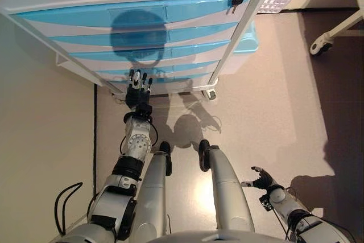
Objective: Open the drawer and pick up the medicine
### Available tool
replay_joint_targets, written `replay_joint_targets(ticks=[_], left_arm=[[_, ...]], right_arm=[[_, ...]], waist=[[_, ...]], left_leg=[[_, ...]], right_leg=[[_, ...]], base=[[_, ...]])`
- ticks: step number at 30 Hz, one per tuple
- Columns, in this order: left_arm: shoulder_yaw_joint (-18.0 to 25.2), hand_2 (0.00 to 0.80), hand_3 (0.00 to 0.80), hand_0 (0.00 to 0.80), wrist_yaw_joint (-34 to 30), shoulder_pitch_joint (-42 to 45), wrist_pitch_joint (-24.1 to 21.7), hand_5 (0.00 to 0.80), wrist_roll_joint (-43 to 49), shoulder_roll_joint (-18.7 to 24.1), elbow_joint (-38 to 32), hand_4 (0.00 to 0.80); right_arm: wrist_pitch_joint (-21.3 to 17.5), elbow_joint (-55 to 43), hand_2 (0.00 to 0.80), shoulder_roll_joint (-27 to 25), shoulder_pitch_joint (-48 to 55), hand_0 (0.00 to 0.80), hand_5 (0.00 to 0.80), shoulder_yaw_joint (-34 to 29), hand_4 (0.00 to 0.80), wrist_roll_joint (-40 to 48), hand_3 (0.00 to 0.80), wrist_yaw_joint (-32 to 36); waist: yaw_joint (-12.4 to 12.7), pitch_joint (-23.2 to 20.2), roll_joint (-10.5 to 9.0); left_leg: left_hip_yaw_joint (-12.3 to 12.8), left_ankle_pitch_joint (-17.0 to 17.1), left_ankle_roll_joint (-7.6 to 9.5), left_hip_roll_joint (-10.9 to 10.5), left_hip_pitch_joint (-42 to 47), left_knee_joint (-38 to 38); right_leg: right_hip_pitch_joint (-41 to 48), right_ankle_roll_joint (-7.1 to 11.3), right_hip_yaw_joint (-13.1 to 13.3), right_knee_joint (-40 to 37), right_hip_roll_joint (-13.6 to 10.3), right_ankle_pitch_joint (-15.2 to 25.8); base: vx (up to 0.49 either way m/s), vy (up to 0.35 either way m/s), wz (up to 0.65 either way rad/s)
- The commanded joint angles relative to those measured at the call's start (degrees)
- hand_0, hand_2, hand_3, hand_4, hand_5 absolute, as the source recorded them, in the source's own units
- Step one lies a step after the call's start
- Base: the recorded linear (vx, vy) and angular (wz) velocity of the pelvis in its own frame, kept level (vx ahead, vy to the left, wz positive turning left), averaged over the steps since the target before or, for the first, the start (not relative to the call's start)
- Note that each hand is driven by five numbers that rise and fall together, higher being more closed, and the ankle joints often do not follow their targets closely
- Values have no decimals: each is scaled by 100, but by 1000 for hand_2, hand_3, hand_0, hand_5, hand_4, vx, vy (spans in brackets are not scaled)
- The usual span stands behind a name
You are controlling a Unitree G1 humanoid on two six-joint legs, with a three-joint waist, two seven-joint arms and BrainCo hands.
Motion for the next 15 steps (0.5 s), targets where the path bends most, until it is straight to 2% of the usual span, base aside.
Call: replay_joint_targets(ticks=[1,15], left_arm=[[-50,0,0,0,-237,-90,-214,0,-91,-42,-147,0],[-569,0,0,0,-880,-329,47,0,-504,51,-598,0]], right_arm=[[-20,142,0,-235,333,0,0,176,0,65,0,78],[-86,158,0,-249,234,0,0,248,0,68,0,253]], waist=[[-13,-321,208],[-51,-435,273]], left_leg=[[308,-452,489,-249,74,20],[285,-411,503,-227,-43,-45]], right_leg=[[-23,166,223,-319,6,331],[-127,162,210,-424,56,393]], base=[[0,0,0],[0,0,0]])
